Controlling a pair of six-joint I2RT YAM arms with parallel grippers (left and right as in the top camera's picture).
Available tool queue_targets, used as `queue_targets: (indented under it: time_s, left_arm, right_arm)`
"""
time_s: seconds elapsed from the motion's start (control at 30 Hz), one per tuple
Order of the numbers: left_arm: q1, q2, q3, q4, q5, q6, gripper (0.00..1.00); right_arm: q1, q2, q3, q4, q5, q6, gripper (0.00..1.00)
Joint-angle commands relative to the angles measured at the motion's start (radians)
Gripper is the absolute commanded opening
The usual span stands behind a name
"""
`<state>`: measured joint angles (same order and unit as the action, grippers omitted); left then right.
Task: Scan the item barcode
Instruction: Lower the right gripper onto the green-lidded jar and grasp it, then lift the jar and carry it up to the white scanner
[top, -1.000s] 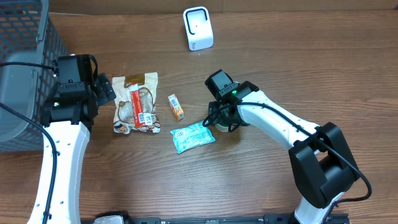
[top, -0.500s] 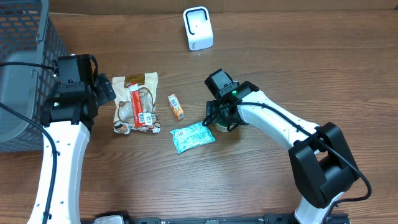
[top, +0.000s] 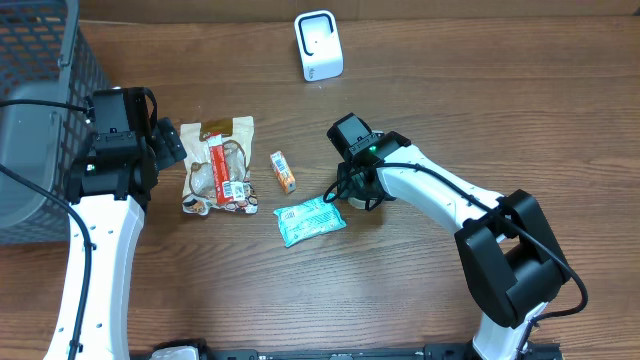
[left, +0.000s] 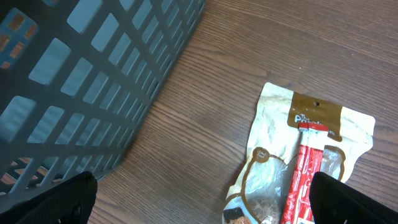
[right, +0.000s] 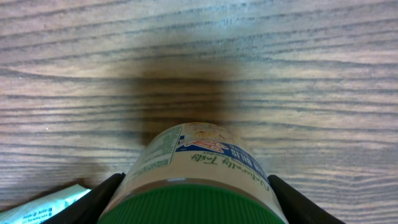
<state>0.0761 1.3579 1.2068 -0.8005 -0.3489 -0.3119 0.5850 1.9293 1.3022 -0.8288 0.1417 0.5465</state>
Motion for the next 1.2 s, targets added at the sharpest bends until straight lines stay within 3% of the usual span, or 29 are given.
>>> queue_targets:
  time_s: [0.0,0.03,0.07,0.3,0.57,0.87,1.17]
  left_arm:
    - [-0.005,0.003,0.012,0.0,-0.017,0.001,1.0]
    - [-0.005,0.003,0.012,0.0,-0.017,0.001,1.0]
    - [-0.005,0.003,0.012,0.0,-0.017,0.001,1.0]
    - [-0.005,0.003,0.012,0.0,-0.017,0.001,1.0]
    - [-0.005,0.003,0.012,0.0,-0.017,0.001,1.0]
    - [-0.005,0.003,0.012,0.0,-0.017,0.001,1.0]
    - [-0.005,0.003,0.012,0.0,-0.017,0.001,1.0]
  right_arm:
    - [-0.005,0.013,-0.007,0.026,0.037,0.006,0.68]
    - [-0.005,0.013,-0.007,0.034,0.021,0.005,0.76]
    - [-0.005,0.013,-0.007,0.037,0.014,0.005,0.77]
    - [-0.005,0.013,-0.007,0.04,0.016,-0.008,0.8]
    - [-0.008,0.013,0.005,0.035,0.014,-0.143,0.87]
    - [-0.072,0.013,0.178,-0.101,-0.175,-0.155,0.88]
    - [-0.074,0.093,0.176,-0.14,-0.141,-0.159,0.87]
